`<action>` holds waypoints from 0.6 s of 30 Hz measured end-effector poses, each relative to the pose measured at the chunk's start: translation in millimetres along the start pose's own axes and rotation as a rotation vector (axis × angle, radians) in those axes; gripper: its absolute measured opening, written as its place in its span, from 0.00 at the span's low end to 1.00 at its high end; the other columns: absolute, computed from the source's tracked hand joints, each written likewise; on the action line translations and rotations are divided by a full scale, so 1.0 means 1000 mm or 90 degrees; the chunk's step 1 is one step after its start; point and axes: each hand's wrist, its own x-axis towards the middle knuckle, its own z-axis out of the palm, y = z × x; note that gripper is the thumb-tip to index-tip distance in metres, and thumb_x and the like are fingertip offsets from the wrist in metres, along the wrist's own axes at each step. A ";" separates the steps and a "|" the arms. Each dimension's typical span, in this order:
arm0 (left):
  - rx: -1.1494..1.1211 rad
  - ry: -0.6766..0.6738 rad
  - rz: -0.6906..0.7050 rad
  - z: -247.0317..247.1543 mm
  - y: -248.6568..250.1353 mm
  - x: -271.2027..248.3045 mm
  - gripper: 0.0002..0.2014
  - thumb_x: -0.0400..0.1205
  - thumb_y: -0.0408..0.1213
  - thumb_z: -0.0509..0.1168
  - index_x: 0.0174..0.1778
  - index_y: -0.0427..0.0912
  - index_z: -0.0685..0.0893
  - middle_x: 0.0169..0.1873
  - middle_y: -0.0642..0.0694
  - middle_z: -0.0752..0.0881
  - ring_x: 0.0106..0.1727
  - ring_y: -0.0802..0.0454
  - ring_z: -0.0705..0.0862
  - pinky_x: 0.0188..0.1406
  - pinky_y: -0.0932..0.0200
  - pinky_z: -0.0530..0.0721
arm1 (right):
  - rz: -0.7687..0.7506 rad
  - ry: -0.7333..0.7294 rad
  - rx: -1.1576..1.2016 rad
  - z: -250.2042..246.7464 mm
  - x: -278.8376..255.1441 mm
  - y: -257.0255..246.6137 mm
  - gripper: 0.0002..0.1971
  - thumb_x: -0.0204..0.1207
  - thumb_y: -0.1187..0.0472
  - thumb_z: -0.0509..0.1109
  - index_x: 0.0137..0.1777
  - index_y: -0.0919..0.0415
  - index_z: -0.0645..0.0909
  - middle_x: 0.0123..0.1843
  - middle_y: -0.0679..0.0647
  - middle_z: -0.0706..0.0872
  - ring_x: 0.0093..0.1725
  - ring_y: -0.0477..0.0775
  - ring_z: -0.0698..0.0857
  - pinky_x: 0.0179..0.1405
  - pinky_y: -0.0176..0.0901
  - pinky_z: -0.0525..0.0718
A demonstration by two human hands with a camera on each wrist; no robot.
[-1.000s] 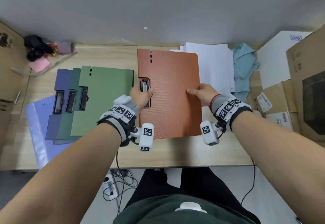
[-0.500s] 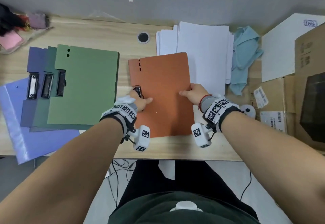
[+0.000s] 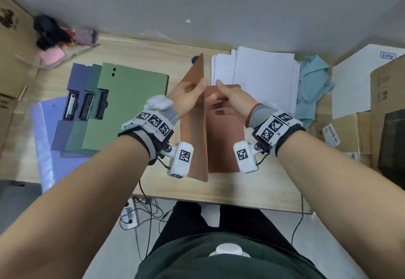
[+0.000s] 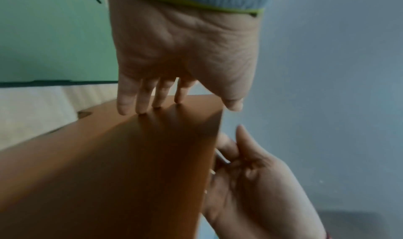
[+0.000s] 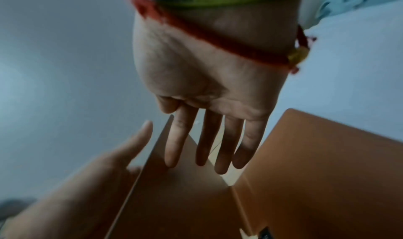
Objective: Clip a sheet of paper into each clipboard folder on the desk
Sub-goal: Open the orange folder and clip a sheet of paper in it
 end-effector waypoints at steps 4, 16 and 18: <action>0.060 0.099 0.013 -0.042 -0.002 -0.003 0.26 0.84 0.46 0.62 0.77 0.43 0.70 0.60 0.41 0.84 0.60 0.38 0.84 0.59 0.44 0.85 | -0.013 -0.066 -0.050 0.042 0.009 -0.019 0.29 0.86 0.41 0.51 0.44 0.52 0.93 0.56 0.50 0.92 0.62 0.61 0.86 0.66 0.54 0.81; 0.452 0.299 -0.001 -0.089 -0.114 0.025 0.33 0.84 0.31 0.61 0.85 0.41 0.57 0.85 0.36 0.55 0.84 0.33 0.55 0.77 0.27 0.58 | 0.173 0.022 -0.457 0.056 0.044 0.039 0.27 0.84 0.44 0.61 0.77 0.58 0.73 0.75 0.57 0.78 0.73 0.61 0.77 0.72 0.49 0.72; 0.501 0.229 -0.037 -0.084 -0.138 0.027 0.31 0.83 0.37 0.65 0.83 0.43 0.64 0.85 0.39 0.54 0.86 0.35 0.51 0.78 0.27 0.55 | 0.210 0.020 -0.444 0.056 0.046 0.048 0.29 0.83 0.42 0.61 0.78 0.58 0.73 0.77 0.57 0.76 0.74 0.62 0.76 0.72 0.50 0.71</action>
